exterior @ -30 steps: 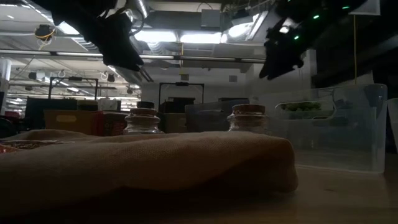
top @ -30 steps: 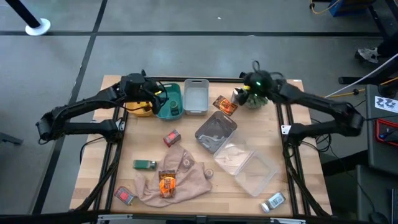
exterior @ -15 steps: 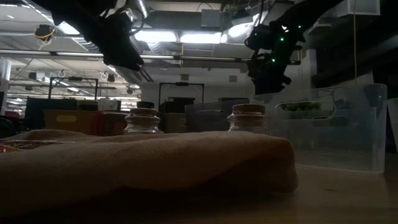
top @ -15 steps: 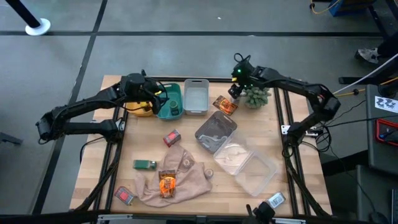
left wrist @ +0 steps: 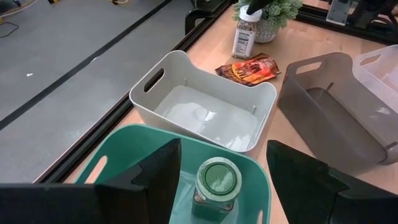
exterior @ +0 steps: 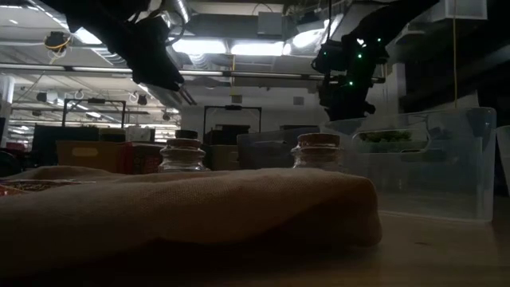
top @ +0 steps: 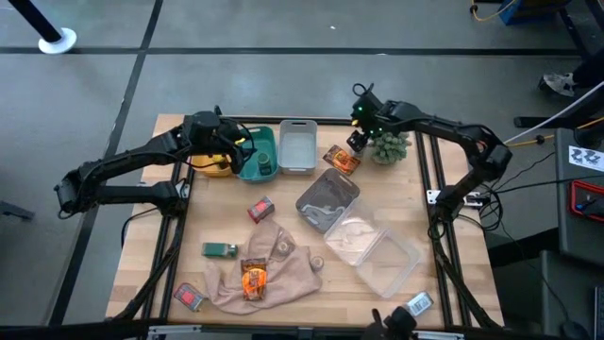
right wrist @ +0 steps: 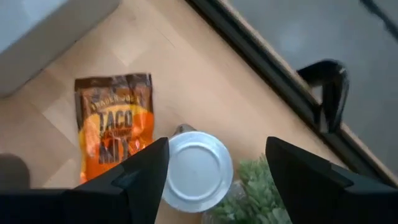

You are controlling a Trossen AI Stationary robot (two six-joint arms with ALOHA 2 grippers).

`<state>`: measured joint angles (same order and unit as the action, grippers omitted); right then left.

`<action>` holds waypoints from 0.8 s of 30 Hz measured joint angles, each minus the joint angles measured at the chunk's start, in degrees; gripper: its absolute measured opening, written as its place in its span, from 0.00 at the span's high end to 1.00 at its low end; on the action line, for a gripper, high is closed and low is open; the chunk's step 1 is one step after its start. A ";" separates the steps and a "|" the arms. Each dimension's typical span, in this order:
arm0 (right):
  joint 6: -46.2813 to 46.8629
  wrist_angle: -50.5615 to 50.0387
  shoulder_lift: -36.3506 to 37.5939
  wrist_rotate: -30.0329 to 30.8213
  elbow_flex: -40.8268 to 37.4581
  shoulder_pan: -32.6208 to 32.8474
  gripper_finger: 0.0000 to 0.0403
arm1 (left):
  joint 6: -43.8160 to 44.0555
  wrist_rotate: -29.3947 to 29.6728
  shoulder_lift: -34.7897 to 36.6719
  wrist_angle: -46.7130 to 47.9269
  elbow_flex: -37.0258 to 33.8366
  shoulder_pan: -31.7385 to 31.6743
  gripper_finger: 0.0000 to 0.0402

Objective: Sort spices by type
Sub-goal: Put the top white seasoning bottle into the gray bin

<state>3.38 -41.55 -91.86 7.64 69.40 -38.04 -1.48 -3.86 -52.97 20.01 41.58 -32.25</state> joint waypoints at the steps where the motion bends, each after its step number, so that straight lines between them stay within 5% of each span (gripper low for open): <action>1: 0.01 0.01 -0.38 -0.08 0.10 0.00 0.33 | 0.00 0.00 0.00 -0.02 0.00 0.00 0.45; 24: 0.87 1.05 -0.09 1.16 -0.20 0.04 0.33 | 0.02 0.00 0.00 0.44 0.02 0.02 0.45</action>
<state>4.26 -40.50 -91.95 8.80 69.20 -38.00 -1.45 -3.86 -52.97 20.45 41.60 -32.23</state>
